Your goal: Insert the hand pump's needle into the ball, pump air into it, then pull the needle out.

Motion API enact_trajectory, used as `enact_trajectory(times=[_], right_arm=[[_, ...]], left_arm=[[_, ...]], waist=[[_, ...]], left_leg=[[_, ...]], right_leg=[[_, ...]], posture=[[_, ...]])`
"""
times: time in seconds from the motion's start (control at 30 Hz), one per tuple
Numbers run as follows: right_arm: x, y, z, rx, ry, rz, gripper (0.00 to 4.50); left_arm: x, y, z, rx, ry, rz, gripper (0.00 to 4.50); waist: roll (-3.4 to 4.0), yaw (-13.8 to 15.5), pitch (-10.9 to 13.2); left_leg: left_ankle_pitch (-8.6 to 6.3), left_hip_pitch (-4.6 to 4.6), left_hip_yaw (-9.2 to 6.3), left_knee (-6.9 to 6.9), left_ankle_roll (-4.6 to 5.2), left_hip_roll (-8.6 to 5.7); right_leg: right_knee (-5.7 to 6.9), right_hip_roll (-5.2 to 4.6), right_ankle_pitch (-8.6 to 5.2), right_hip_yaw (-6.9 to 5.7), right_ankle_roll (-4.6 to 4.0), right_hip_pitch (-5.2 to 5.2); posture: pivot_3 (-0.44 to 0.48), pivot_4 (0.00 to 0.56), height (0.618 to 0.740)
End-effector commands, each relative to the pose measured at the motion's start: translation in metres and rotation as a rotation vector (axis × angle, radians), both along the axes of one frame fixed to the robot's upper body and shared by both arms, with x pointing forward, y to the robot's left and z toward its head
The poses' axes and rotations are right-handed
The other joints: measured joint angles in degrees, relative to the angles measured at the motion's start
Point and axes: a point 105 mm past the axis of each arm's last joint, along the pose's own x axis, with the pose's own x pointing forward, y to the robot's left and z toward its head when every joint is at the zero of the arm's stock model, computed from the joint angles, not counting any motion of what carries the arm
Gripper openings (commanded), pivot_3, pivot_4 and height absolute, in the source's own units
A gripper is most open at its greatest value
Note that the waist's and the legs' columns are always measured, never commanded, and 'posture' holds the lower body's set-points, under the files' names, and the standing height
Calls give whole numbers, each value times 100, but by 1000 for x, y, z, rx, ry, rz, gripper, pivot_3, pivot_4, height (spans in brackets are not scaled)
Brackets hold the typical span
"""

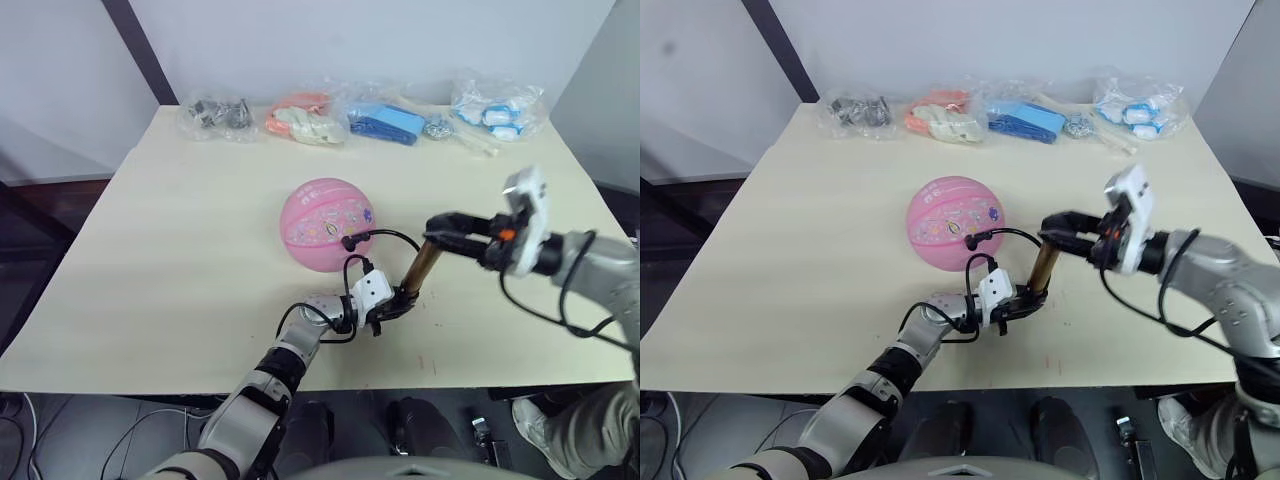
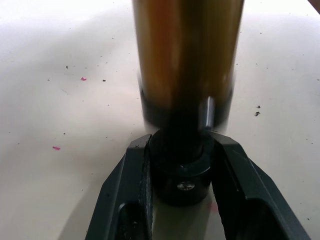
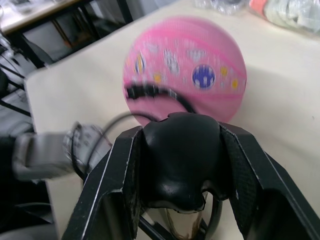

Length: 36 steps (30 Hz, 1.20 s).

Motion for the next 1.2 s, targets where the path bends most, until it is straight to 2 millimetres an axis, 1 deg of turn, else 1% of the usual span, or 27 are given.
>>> enact_trajectory(times=[0.03, 0.1, 0.13, 0.2, 0.23, 0.27, 0.33, 0.37, 0.4, 0.47, 0.5, 0.57, 0.6, 0.63, 0.7, 0.77, 0.8, 0.83, 0.9, 0.93, 1.0, 1.03, 1.07, 1.1, 1.13, 1.17, 1.2], right_arm=[[-12, -14, 75, 76, -198, -19, 1685], [-16, -20, 100, 87, -253, -36, 1685], [-18, -21, 106, 90, -262, -41, 1685], [-19, -22, 111, 87, -269, -55, 1685], [-17, -22, 106, 73, -251, -66, 1685], [-14, -22, 96, 50, -221, -77, 1685], [-6, -20, 63, -33, -143, -102, 1685], [-2, -19, 43, -79, -99, -108, 1685], [-1, -18, 30, -107, -74, -110, 1685], [4, -15, 2, -101, -6, -112, 1685], [6, -13, -15, -89, 38, -115, 1685], [11, -10, -66, -126, 139, -139, 1685], [11, -8, -86, -147, 177, -145, 1685], [11, -7, -100, -158, 197, -147, 1685], [10, -4, -122, -177, 231, -147, 1685], [2, -1, -147, -220, 271, -128, 1685], [-1, 0, -153, -234, 278, -114, 1685], [-3, 0, -155, -238, 274, -106, 1685], [-1, 1, -142, -194, 245, -112, 1685], [3, 1, -125, -161, 205, -119, 1685], [8, 0, -101, -116, 147, -124, 1685], [11, 0, -84, -79, 110, -126, 1685], [12, 1, -51, -24, 38, -104, 1685], [10, 0, -21, 16, -27, -85, 1685], [6, 0, 2, 42, -77, -66, 1685], [2, -1, 19, 54, -110, -51, 1685], [-1, -3, 31, 58, -129, -47, 1685]], left_arm=[[-26, 33, -60, 173, 217, 44, 1113], [-26, 33, -59, 171, 216, 40, 1113], [-26, 33, -59, 171, 215, 39, 1113], [-25, 33, -59, 171, 215, 39, 1113], [-25, 33, -59, 171, 215, 38, 1113], [-25, 34, -59, 171, 215, 37, 1113], [-26, 34, -59, 173, 216, 35, 1113], [-27, 34, -59, 174, 217, 34, 1113], [-27, 34, -60, 175, 217, 33, 1113], [-26, 34, -59, 175, 216, 32, 1113], [-26, 33, -59, 175, 215, 32, 1113], [-26, 34, -58, 175, 212, 34, 1113], [-25, 34, -58, 175, 211, 36, 1113], [-25, 35, -58, 175, 211, 39, 1113], [-25, 36, -58, 176, 211, 44, 1113], [-24, 38, -58, 177, 212, 50, 1113], [-24, 39, -59, 178, 212, 53, 1113], [-25, 40, -59, 179, 213, 55, 1113], [-24, 42, -59, 180, 213, 62, 1113], [-24, 43, -60, 182, 214, 65, 1113], [-25, 45, -60, 184, 215, 67, 1113], [-25, 46, -61, 186, 216, 68, 1113], [-25, 46, -61, 189, 218, 68, 1113], [-25, 46, -62, 190, 218, 68, 1113], [-24, 46, -61, 189, 219, 69, 1113], [-24, 45, -61, 188, 219, 69, 1113], [-24, 44, -61, 186, 219, 69, 1113]], waist=[[-3, 17, 27], [16, 24, 40], [12, 27, 42], [0, 46, 45], [-5, 46, 49], [-4, 50, 49], [-12, 60, 43], [-17, 61, 38], [-20, 60, 32], [-34, 55, 17], [-57, 52, -3], [-63, 51, -8], [-100, 22, -47], [-100, 18, -49], [-94, -22, -81], [-97, -38, -107], [-96, -42, -112], [-95, -43, -117], [-97, -53, -136], [-97, -57, -139], [-98, -57, -139], [-100, -54, -139], [-66, -50, -109], [-63, -50, -104], [-50, -49, -83], [-23, -49, -41], [-5, -48, -18]], left_leg=[[0, -4, -4, 0, 0, 0], [0, -28, 0, 12, 1, -4], [1, -48, -1, 21, 1, -6], [1, -55, -4, 25, 1, -4], [1, -56, -4, 25, 1, -3], [0, -57, -3, 25, 1, -2], [1, -58, 3, 25, 1, -3], [1, -58, 2, 25, 1, -1], [1, -57, 2, 25, 1, -1], [1, -55, 3, 24, 1, 0], [0, -47, 3, 24, 1, 3], [0, -38, 2, 23, 1, 11], [0, -32, 1, 24, 1, 13], [-1, 40, 1, 14, 1, 23], [-1, 49, 4, 5, 0, 23], [-1, 54, 0, -3, 0, 28], [-1, 57, -2, -3, 0, 30], [-1, 58, -2, -3, 0, 31], [-1, 58, -2, -2, 0, 31], [-1, 57, 0, -3, 0, 31], [-1, 58, -2, -3, 0, 32], [-1, 57, -4, -3, -1, 32], [-1, 55, -5, -2, -1, 32], [-2, 47, -2, -2, -1, 28], [-2, 45, -1, -2, -1, 26], [-2, 41, 0, 0, -1, 24], [-1, 30, 4, 1, -1, 18]], right_leg=[[-2, 3, 0, -4, 0, -1], [0, -5, 2, 0, 3, -18], [3, -5, 5, -1, 7, -36], [3, -2, 5, -4, 6, -41], [3, -1, 5, -4, 6, -41], [3, -1, 5, -3, 6, -44], [6, -2, 5, 3, 6, -48], [6, 2, 5, 3, 6, -48], [7, 3, 5, 3, 6, -47], [7, 4, 5, 4, 6, -47], [8, 7, 5, 5, 7, -37], [7, 14, 3, 2, 6, -8], [7, 15, 3, 0, 5, -3], [6, 24, -2, -1, -2, 31], [7, 21, -3, 3, -3, 36], [7, 27, -6, 0, -9, 42], [7, 28, -7, -2, -10, 42], [7, 29, -7, -3, -10, 41], [7, 30, -7, -2, -10, 41], [7, 30, -7, 1, -10, 43], [7, 31, -7, 0, -10, 42], [7, 31, -7, -2, -10, 41], [7, 31, -7, -3, -10, 40], [7, 27, -6, 1, -9, 33], [7, 26, -6, 2, -9, 31], [8, 23, -6, 2, -9, 29], [8, 16, -4, 6, -6, 18]], posture=[[0, 150, 740], [0, 150, 740], [0, 150, 740], [0, 150, 740], [0, 150, 740], [0, 150, 740], [0, 150, 740], [0, 150, 740], [0, 150, 740], [0, 150, 740], [0, 150, 740], [0, 150, 740], [0, 150, 740], [0, 150, 740], [0, 150, 740], [0, 150, 740], [0, 150, 740], [0, 150, 740], [0, 150, 740], [0, 150, 740], [0, 150, 740], [0, 150, 740], [0, 150, 740], [0, 150, 740], [0, 150, 740], [0, 150, 740], [0, 150, 740]])
